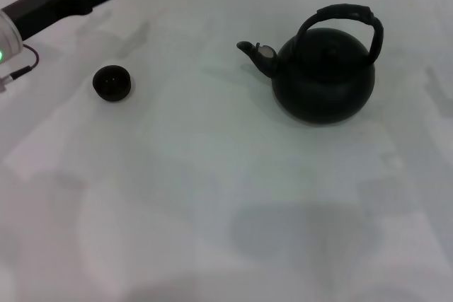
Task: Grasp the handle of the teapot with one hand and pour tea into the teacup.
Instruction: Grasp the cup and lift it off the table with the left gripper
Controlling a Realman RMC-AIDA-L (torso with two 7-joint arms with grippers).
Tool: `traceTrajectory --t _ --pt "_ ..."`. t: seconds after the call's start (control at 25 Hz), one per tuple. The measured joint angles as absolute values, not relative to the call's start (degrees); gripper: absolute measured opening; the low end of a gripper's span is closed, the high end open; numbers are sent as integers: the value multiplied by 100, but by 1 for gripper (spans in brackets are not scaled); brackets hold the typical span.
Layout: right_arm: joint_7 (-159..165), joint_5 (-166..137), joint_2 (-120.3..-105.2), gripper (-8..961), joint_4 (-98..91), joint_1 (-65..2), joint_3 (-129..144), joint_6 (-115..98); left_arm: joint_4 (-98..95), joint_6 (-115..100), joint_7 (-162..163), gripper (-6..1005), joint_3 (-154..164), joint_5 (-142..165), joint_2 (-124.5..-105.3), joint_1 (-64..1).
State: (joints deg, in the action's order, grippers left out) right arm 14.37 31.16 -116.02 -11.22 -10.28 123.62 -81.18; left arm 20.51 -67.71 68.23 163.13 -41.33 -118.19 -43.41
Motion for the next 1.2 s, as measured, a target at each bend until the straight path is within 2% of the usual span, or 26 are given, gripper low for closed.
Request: traceTrajectory --t 0.36,0.52,0.68,1.2 --pt "1441 3166 -11587 844 -1126 -1104 12356 -7988 3144 -7150 7858 834 16312 -2018 -11834 -5110" --pt "1442 3179 -11574 845 -1125 -1167 12357 -7980 3691 -7461 8356 830 16313 -847 -11841 -5766" --pt "1441 3182 -11579 845 -1125 -1198 12357 -7926 3799 -7476 8616 826 16319 -225 -11841 -6101" --pt "1442 3200 -11584 845 -1096 -1195 12357 -7925 3676 -7385 9051 812 16321 933 -11887 -6385"
